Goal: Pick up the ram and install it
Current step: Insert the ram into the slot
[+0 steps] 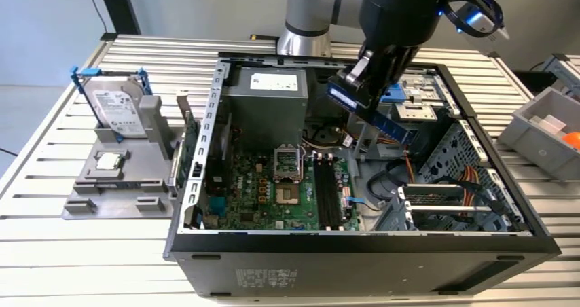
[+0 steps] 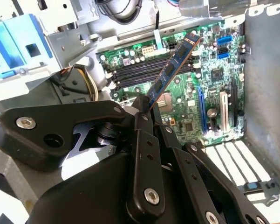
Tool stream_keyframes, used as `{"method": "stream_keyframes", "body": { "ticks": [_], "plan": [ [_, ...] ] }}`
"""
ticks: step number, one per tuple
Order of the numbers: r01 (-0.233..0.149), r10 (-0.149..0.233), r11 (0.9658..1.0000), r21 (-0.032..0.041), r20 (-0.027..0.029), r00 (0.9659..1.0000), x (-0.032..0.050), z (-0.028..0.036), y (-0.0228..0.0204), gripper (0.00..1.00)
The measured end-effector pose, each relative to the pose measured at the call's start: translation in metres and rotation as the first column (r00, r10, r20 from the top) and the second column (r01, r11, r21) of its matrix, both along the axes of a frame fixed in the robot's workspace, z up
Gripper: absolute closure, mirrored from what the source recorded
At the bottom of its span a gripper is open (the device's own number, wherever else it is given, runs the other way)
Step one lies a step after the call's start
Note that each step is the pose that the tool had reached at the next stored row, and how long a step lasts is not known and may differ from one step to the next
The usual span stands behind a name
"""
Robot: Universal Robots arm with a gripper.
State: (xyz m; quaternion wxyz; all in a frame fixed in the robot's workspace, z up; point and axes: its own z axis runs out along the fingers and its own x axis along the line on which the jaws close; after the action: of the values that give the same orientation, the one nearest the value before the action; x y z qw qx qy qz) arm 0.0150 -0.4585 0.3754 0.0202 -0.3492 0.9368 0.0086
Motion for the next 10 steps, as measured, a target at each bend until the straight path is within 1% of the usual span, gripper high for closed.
{"method": "stream_keyframes", "body": {
  "ticks": [3, 5, 10],
  "plan": [
    [0.036, -0.036, 0.9994, 0.0001, 0.0000, 0.9994, 0.0000, 0.0000, 0.0000, 1.00],
    [0.058, -0.058, 0.9983, 0.0001, 0.0000, 0.9983, 0.0000, 0.0000, 0.0000, 1.00],
    [0.110, -0.110, 0.9939, 0.0002, 0.0001, 0.9939, 0.0000, -0.0001, 0.0000, 1.00]
  ]
}}
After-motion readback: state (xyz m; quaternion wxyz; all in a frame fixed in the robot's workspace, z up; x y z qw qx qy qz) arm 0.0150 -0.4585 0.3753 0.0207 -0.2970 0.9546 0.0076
